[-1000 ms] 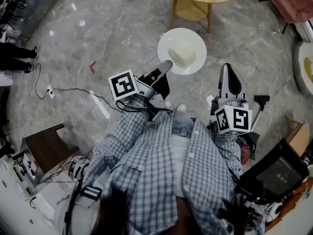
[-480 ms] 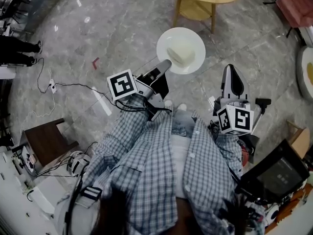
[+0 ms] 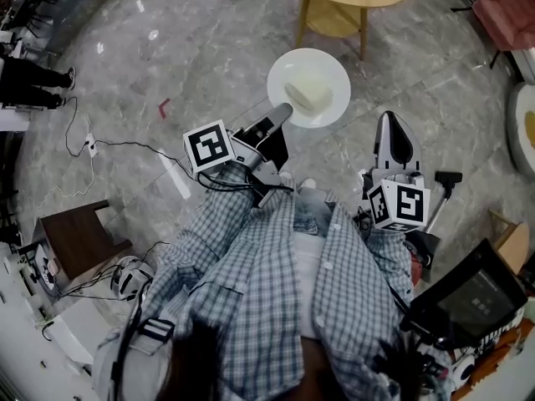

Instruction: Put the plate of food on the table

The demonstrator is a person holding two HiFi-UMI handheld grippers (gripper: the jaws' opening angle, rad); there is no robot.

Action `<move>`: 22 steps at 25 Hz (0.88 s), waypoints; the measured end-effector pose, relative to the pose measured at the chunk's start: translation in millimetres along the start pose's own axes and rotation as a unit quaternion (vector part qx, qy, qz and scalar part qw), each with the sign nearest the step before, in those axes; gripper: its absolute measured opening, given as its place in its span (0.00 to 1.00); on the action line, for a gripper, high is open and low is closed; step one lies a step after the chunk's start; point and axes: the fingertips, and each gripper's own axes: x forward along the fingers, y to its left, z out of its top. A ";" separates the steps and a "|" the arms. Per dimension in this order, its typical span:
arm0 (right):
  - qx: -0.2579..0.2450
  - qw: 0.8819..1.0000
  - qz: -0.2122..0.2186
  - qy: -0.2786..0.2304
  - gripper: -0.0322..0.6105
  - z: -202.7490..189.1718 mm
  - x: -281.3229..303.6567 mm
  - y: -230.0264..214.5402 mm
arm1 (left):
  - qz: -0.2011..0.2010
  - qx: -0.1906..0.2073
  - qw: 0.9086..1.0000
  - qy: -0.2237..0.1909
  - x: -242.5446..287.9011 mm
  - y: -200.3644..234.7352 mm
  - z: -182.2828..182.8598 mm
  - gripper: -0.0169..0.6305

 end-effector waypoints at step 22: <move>-0.009 1.000 0.003 -0.011 0.06 17.1 -6.6 -4.2 | -0.015 0.004 1.000 -0.006 3.0 -7.6 -4.7 0.06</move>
